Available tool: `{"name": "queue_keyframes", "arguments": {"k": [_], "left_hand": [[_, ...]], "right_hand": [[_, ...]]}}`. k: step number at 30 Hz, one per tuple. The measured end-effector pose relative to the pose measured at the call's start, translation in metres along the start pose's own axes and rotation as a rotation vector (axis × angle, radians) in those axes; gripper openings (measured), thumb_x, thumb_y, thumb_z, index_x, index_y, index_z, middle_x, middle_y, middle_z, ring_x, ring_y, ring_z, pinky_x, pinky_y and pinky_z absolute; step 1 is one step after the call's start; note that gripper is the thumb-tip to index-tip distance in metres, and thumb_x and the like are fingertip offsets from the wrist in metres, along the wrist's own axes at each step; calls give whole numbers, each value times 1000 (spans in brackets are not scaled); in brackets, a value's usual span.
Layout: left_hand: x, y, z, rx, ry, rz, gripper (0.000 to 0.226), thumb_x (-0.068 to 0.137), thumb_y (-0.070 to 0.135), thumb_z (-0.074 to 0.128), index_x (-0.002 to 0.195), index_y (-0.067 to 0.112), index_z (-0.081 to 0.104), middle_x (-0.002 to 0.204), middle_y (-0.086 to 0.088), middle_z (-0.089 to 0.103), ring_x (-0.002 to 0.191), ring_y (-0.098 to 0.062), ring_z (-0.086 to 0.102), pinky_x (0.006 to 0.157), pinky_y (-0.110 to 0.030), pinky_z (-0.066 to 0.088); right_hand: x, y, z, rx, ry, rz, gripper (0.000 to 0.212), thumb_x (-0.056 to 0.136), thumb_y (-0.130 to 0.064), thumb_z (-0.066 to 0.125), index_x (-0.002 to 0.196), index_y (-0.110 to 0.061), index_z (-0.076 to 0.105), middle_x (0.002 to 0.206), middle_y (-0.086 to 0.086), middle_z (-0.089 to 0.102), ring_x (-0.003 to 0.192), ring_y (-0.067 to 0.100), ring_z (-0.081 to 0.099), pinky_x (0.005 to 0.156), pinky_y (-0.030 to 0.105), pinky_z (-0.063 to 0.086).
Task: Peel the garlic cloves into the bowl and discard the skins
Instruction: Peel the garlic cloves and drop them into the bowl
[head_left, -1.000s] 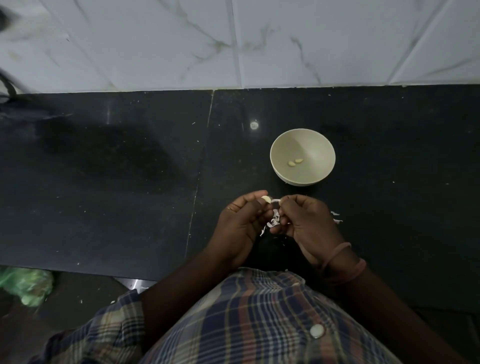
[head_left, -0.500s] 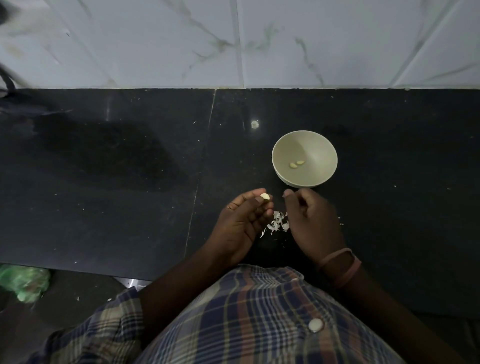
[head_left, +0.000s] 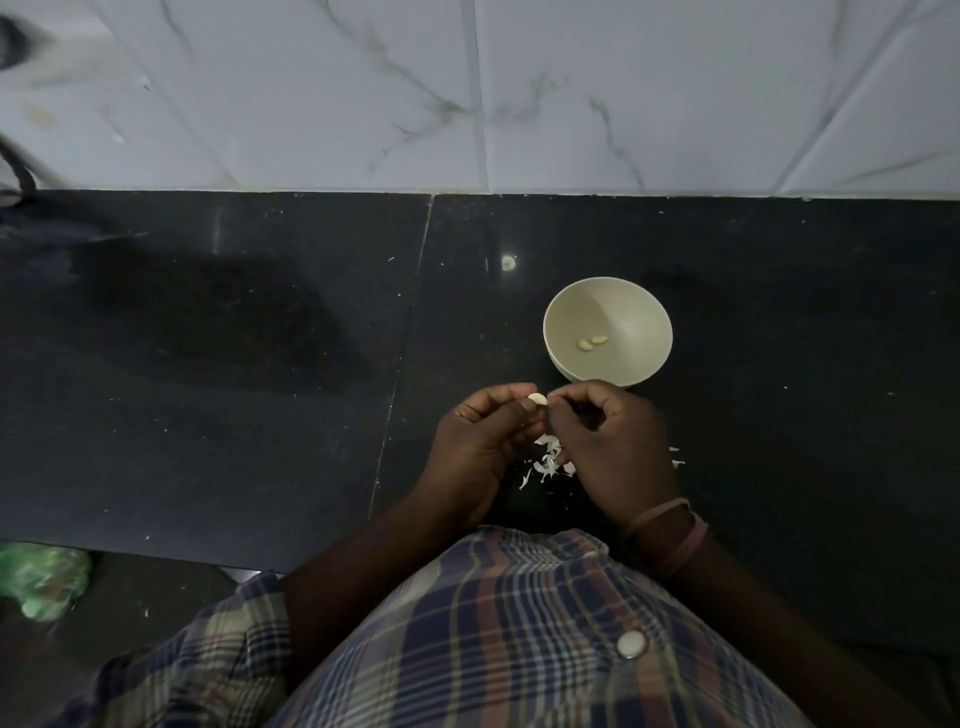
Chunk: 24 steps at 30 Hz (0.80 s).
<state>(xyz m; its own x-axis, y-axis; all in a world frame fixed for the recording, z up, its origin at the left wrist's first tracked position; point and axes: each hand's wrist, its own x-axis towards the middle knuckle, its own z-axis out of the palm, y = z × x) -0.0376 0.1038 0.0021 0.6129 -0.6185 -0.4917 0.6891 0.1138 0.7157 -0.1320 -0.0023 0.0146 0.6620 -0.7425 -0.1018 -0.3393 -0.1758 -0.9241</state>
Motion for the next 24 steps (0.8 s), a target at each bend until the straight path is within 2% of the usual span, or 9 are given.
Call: {"name": "queue_keyframes", "arguments": {"k": [3, 8, 12, 17, 24], "left_hand": [[0, -2, -1, 8, -5, 0, 15, 90, -2, 64, 101, 5, 72, 96, -17, 75, 86, -22, 73, 81, -30, 60], [-2, -4, 1, -13, 2, -17, 19, 78, 4, 73, 97, 4, 74, 97, -18, 75, 87, -23, 74, 84, -31, 60], [-3, -3, 0, 3, 3, -20, 22, 77, 5, 74, 99, 2, 73, 95, -18, 76, 85, -23, 74, 86, -33, 59], [-6, -3, -2, 20, 5, -18, 14, 88, -4, 67, 100, -1, 72, 94, -17, 76, 86, -23, 75, 82, -31, 61], [-12, -2, 0, -1, -6, -30, 16, 91, -3, 64, 106, -6, 70, 96, -19, 76, 88, -24, 75, 80, -30, 61]], "right_hand": [[-1, 0, 0, 5, -16, 40, 4, 89, -17, 70, 86, -17, 73, 67, 1, 72, 50, 15, 67, 58, 36, 58], [-3, 3, -1, -23, -24, 40, 4, 88, -17, 72, 83, -18, 72, 65, 0, 70, 52, 13, 66, 59, 36, 58], [-2, 2, -3, -58, -55, 13, 8, 88, -16, 70, 80, -18, 71, 58, 0, 67, 47, 12, 62, 56, 32, 54], [0, 4, -5, -104, -81, -27, 10, 85, -18, 68, 76, -18, 70, 55, -3, 64, 48, 11, 60, 57, 33, 53], [-4, 7, -2, -93, -75, -11, 12, 86, -18, 68, 74, -19, 66, 56, -6, 60, 50, 8, 55, 56, 28, 47]]}}
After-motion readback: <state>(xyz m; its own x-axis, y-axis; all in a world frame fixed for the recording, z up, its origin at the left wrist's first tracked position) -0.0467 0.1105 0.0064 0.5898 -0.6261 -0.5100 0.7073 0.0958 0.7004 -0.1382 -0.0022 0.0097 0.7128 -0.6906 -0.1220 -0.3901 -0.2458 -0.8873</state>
